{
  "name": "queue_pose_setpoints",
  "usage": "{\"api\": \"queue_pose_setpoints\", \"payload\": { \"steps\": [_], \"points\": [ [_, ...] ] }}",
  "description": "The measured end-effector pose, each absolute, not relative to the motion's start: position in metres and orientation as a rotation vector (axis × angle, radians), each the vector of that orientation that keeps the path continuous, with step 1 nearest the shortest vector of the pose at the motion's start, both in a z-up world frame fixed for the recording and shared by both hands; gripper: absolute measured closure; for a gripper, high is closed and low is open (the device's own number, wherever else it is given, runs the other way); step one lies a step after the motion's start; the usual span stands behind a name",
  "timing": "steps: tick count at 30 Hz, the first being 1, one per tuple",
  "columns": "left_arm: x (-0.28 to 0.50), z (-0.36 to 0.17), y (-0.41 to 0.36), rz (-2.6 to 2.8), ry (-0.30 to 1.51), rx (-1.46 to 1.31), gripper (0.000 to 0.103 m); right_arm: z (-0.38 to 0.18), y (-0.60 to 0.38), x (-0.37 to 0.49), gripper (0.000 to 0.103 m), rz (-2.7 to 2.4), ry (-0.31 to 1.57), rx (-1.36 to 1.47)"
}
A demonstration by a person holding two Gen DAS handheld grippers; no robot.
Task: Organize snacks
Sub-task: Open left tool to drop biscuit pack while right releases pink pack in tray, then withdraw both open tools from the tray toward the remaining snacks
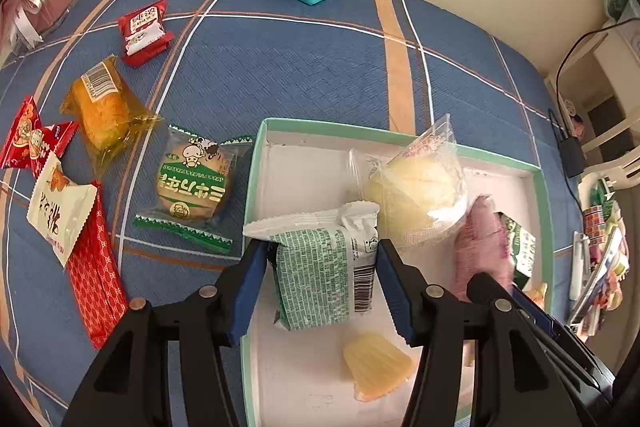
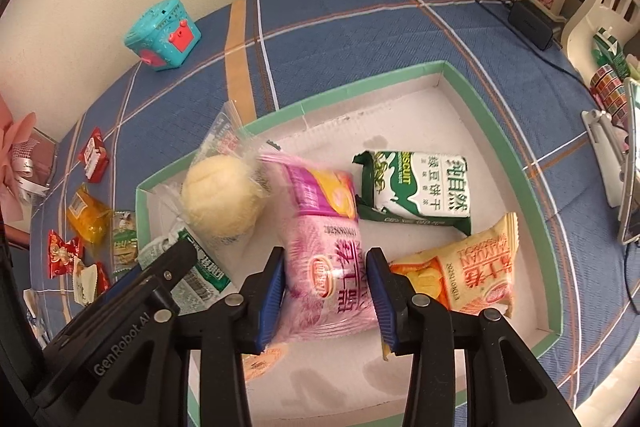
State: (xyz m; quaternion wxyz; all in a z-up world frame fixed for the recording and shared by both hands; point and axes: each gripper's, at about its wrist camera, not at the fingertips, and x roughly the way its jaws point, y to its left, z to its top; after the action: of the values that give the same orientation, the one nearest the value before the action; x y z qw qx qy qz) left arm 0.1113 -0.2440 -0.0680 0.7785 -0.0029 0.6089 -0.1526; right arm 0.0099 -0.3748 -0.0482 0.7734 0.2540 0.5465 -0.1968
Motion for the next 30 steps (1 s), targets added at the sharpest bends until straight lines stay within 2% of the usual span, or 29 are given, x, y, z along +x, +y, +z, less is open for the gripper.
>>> {"api": "queue_pose_setpoints", "payload": {
  "steps": [14, 17, 21, 30],
  "points": [
    [0.1, -0.023, -0.218, -0.315, 1.265, -0.05, 0.045, -0.001, -0.37, 0.0, 0.059, -0.434, 1.077, 0.505],
    [0.1, -0.018, -0.205, -0.268, 1.245, -0.043, 0.045, 0.003, -0.366, 0.0, 0.059, -0.432, 1.067, 0.493],
    [0.1, -0.016, -0.192, -0.205, 1.214, -0.011, 0.039, 0.007, -0.358, 0.001, 0.059, -0.425, 1.063, 0.47],
    [0.098, 0.002, -0.161, -0.108, 1.147, 0.018, 0.038, 0.005, -0.342, 0.003, 0.059, -0.406, 1.074, 0.44]
  ]
}}
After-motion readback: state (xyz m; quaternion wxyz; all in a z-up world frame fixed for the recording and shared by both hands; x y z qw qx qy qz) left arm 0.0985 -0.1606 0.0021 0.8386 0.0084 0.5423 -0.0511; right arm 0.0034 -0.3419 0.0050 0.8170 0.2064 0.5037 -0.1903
